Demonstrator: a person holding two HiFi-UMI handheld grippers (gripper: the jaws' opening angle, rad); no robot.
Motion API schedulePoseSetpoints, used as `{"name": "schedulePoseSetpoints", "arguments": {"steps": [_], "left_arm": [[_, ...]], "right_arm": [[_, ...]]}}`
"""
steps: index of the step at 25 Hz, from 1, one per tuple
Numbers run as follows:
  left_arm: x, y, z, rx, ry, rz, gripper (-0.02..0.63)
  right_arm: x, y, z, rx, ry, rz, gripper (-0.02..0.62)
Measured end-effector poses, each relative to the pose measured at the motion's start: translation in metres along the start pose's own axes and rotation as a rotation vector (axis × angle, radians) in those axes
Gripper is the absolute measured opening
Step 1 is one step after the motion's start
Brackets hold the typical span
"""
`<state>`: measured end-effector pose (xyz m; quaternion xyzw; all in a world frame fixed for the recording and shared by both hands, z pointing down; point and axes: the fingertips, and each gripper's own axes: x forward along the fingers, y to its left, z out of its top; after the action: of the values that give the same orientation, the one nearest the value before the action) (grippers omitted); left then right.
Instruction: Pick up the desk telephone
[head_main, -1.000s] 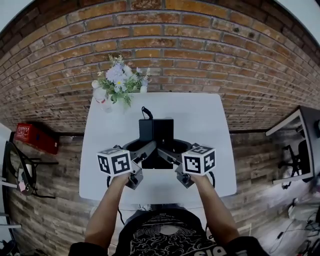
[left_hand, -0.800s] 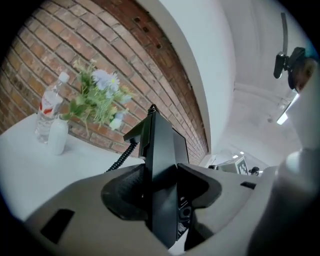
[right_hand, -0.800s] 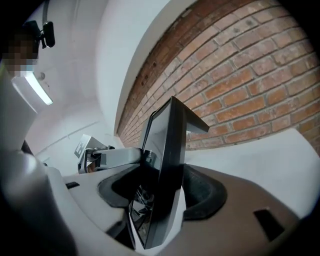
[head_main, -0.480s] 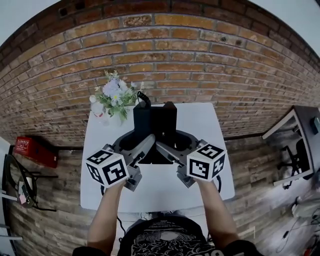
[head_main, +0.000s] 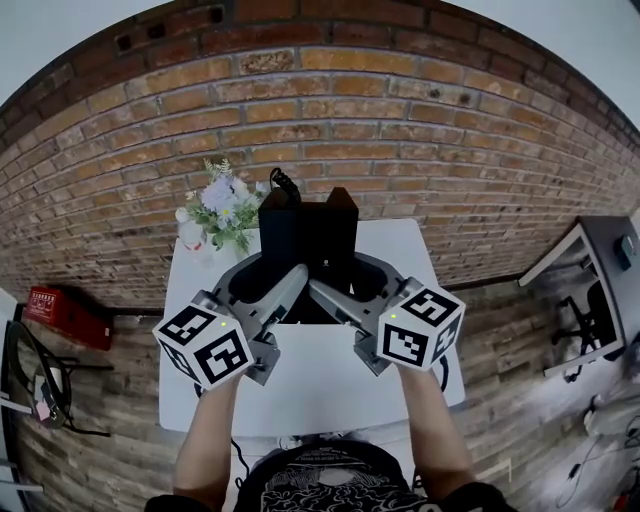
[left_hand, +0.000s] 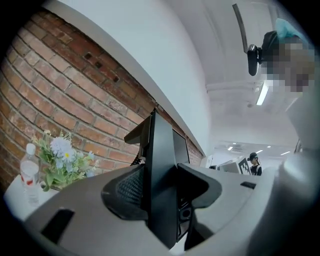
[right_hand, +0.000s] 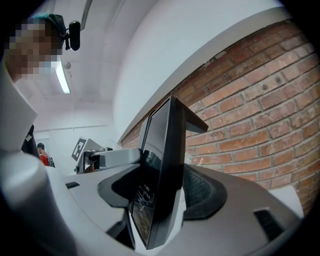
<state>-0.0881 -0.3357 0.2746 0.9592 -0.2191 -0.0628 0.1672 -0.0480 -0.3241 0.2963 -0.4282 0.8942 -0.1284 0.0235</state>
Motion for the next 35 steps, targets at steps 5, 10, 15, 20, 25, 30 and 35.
{"name": "schedulePoseSetpoints", "arguments": {"steps": [5, 10, 15, 20, 25, 30, 35], "left_arm": [[0.0, -0.012, 0.027, 0.066, -0.041, -0.013, 0.198], [-0.005, -0.022, 0.046, 0.127, -0.068, -0.023, 0.198], [-0.011, -0.029, 0.057, 0.144, -0.102, -0.035, 0.199], [-0.013, -0.03, 0.06, 0.15, -0.114, -0.035, 0.199], [-0.013, -0.028, 0.056, 0.133, -0.11, -0.026, 0.199], [-0.013, -0.027, 0.055, 0.132, -0.107, -0.023, 0.199], [-0.012, -0.026, 0.053, 0.128, -0.104, -0.019, 0.199]], "right_arm": [[-0.001, 0.009, 0.029, -0.06, -0.052, 0.015, 0.256], [-0.003, 0.02, 0.047, -0.097, -0.088, 0.021, 0.256], [-0.005, 0.029, 0.059, -0.141, -0.109, 0.024, 0.256], [-0.005, 0.031, 0.062, -0.158, -0.112, 0.028, 0.256], [-0.004, 0.03, 0.058, -0.151, -0.1, 0.031, 0.256], [-0.004, 0.03, 0.057, -0.148, -0.096, 0.033, 0.256], [-0.003, 0.028, 0.055, -0.146, -0.091, 0.035, 0.256]]}}
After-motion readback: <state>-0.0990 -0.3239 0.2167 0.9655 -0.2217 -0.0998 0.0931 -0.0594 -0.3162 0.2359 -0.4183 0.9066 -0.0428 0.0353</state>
